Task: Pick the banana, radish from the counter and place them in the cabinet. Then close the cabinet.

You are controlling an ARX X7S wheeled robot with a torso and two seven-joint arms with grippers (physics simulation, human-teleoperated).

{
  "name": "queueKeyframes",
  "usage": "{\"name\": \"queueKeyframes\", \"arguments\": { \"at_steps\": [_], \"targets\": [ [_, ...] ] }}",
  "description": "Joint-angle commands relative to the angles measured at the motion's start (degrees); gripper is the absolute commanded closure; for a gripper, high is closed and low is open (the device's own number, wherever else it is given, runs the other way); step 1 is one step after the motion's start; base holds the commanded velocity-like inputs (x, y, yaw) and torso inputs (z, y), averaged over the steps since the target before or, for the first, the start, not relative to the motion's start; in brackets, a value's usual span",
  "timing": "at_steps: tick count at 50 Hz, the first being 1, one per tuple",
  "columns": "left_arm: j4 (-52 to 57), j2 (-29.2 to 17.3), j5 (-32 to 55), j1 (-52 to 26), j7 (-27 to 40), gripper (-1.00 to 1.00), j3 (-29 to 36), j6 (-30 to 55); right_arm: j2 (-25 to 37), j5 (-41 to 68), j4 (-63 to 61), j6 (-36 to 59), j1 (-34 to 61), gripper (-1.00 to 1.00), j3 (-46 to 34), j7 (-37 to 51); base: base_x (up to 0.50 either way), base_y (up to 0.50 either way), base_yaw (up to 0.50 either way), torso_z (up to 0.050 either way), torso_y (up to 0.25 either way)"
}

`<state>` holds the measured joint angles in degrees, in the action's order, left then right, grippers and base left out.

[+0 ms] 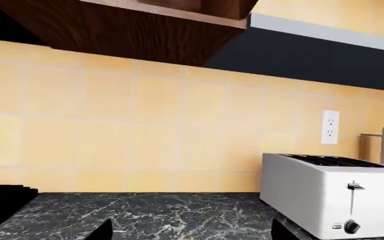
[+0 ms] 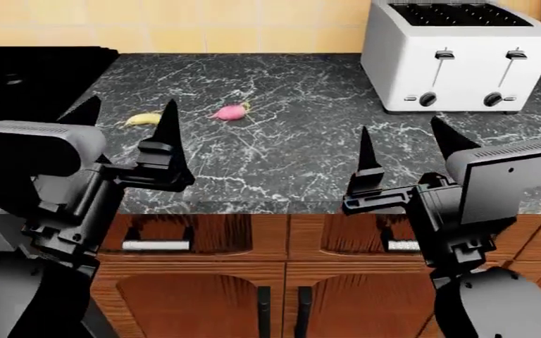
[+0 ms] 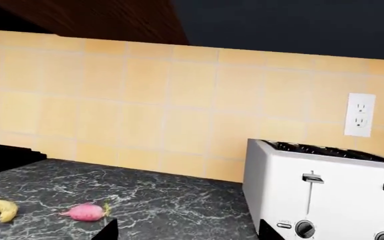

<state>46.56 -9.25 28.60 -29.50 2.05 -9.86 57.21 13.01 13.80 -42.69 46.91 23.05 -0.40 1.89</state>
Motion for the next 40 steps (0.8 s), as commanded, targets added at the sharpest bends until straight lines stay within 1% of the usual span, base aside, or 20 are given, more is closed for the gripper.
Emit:
{"name": "queueKeyframes", "arguments": {
  "at_steps": [1,5,17,24,40],
  "targets": [
    [2.4,-0.8,4.9,-2.1,-0.5,-1.0,-3.9,3.7,1.6,1.3,-3.5,4.9,3.2,-1.0,0.2,0.2,0.01,0.0,0.0,0.05,0.0],
    [2.1,-1.1,6.2,-2.8,-0.5,-1.0,-4.7,4.9,2.2,1.2,-3.5,5.0,3.5,-1.0,0.0,0.2,0.18,0.18,0.0,0.05,0.0],
    [4.8,-2.8,10.1,-5.7,0.8,-1.0,-7.0,10.0,2.9,2.1,-4.4,5.7,4.1,-1.0,0.9,0.1,0.26,0.45,0.0,0.05,0.0],
    [5.4,-3.7,10.7,-6.3,1.1,-1.0,-6.5,10.7,3.2,2.9,-5.1,7.0,5.0,-1.0,1.5,0.1,0.26,0.39,0.0,0.05,0.0],
    [5.4,-5.8,10.7,-6.8,1.4,-1.0,-4.1,10.6,3.3,4.3,-5.8,9.6,7.7,-1.0,0.9,0.4,0.23,0.03,0.0,0.05,0.0]
  ]
}}
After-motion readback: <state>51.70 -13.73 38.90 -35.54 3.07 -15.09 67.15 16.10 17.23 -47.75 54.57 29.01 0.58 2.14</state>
